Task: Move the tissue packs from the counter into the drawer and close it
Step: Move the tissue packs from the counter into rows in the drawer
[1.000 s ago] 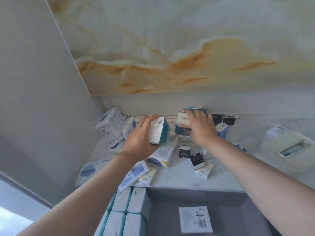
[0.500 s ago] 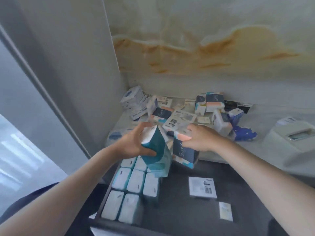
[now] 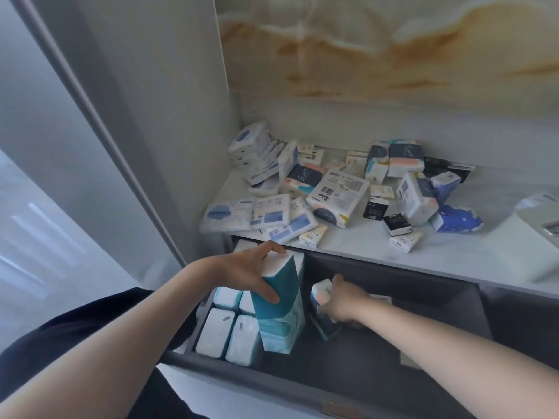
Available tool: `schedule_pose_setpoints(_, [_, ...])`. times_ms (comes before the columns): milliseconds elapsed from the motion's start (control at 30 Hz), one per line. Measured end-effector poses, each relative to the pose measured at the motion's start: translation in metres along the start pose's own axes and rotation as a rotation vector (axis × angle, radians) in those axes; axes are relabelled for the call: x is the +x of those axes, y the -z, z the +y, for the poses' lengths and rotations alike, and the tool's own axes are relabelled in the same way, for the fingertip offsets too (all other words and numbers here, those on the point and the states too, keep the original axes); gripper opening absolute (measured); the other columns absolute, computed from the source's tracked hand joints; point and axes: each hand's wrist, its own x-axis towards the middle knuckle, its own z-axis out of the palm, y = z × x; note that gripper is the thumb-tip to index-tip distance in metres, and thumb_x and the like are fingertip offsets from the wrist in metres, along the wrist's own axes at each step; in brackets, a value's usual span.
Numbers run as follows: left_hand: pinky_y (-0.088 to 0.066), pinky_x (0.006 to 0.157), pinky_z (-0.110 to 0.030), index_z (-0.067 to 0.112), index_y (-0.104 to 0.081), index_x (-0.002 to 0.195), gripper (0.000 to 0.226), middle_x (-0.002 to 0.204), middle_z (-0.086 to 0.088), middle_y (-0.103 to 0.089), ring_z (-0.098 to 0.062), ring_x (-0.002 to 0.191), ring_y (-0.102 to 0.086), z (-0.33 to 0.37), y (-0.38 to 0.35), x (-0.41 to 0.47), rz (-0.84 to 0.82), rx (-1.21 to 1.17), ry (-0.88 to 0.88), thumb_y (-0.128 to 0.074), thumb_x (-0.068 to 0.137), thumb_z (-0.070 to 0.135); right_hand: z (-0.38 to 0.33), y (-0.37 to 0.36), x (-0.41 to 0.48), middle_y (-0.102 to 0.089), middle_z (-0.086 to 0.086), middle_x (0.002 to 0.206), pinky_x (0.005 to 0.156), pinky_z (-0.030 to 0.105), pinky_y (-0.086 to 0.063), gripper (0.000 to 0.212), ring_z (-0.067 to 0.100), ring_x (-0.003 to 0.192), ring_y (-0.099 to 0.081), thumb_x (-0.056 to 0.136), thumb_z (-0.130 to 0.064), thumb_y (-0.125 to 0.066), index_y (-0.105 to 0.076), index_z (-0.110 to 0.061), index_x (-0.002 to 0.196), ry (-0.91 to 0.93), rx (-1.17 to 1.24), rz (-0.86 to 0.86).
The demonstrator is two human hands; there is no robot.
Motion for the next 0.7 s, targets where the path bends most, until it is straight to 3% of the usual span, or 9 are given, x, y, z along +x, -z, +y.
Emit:
schedule_pose_setpoints(100, [-0.052,0.094,-0.04,0.052,-0.029,0.128,0.088,0.124,0.007,-0.051,-0.016,0.107,-0.058,0.005,-0.007,0.004,0.009,-0.016,0.01,-0.087,0.062,0.04,0.002,-0.02,0.018,-0.054,0.01,0.137,0.067,0.032,-0.053,0.086,0.028,0.109,-0.062,0.084,-0.047,-0.065,-0.02,-0.01,0.147,-0.04,0.168,-0.035])
schedule_pose_setpoints(200, [-0.052,0.091,-0.035,0.05,-0.028,0.13,0.087,0.125,0.007,-0.05,-0.015,0.107,-0.057,0.013,-0.015,0.009,-0.004,-0.026,-0.016,-0.087,0.067,0.035,0.0,-0.024,0.03,-0.047,0.01,0.146,0.09,0.033,-0.051,0.089,0.027,0.124,-0.055,0.083,-0.046,-0.066,-0.023,-0.012,0.152,-0.04,0.174,-0.13])
schedule_pose_setpoints(333, [-0.052,0.095,-0.037,0.053,-0.03,0.132,0.087,0.131,0.009,-0.045,-0.015,0.112,-0.054,0.022,-0.02,0.011,-0.017,-0.045,-0.059,-0.086,0.07,0.03,-0.01,0.008,0.024,-0.058,0.002,0.137,0.099,0.037,-0.046,0.051,0.027,0.124,-0.056,0.088,-0.03,-0.053,-0.045,-0.028,0.138,0.196,-0.001,0.004])
schedule_pose_setpoints(400, [-0.049,0.1,-0.039,0.057,-0.03,0.134,0.089,0.138,0.01,-0.039,-0.016,0.119,-0.048,0.026,-0.019,0.011,-0.026,-0.011,-0.096,-0.085,0.07,0.026,-0.015,0.03,0.014,-0.065,-0.003,0.123,0.095,0.037,-0.049,0.042,0.024,0.116,-0.06,0.085,-0.019,-0.049,-0.056,-0.034,0.124,0.374,0.071,0.092])
schedule_pose_setpoints(433, [-0.047,0.102,-0.038,0.058,-0.03,0.134,0.09,0.139,0.01,-0.037,-0.016,0.121,-0.046,0.029,-0.018,0.01,-0.027,0.013,-0.117,-0.084,0.07,0.024,-0.016,0.042,0.007,-0.066,-0.002,0.119,0.092,0.036,-0.051,0.049,0.023,0.113,-0.061,0.082,-0.011,-0.048,-0.057,-0.033,0.125,0.42,0.212,0.04])
schedule_pose_setpoints(533, [-0.048,0.098,-0.033,0.06,-0.028,0.133,0.093,0.134,0.012,-0.039,-0.014,0.117,-0.048,0.034,-0.018,0.007,0.0,0.043,-0.155,-0.084,0.07,0.022,-0.011,0.065,-0.008,-0.061,0.014,0.124,0.089,0.04,-0.055,0.074,0.026,0.114,-0.06,0.073,0.003,-0.05,-0.048,-0.029,0.139,0.493,0.629,-0.357])
schedule_pose_setpoints(633, [-0.051,0.096,-0.035,0.059,-0.022,0.132,0.098,0.129,0.011,-0.042,-0.017,0.113,-0.053,0.034,-0.026,0.006,0.026,0.001,-0.161,-0.087,0.066,0.024,-0.004,0.071,-0.017,-0.061,0.006,0.127,0.096,0.039,-0.054,0.081,0.019,0.116,-0.06,0.069,-0.005,-0.073,-0.045,-0.035,0.139,0.548,0.488,-0.312])
schedule_pose_setpoints(700, [-0.053,0.096,-0.039,0.057,-0.019,0.134,0.103,0.132,0.008,-0.043,-0.018,0.117,-0.054,0.03,-0.033,0.009,-0.002,-0.044,-0.145,-0.088,0.065,0.023,0.003,0.073,-0.018,-0.064,0.001,0.122,0.093,0.041,-0.057,0.078,0.019,0.114,-0.063,0.068,-0.005,-0.081,-0.051,-0.033,0.135,0.523,0.435,-0.284])
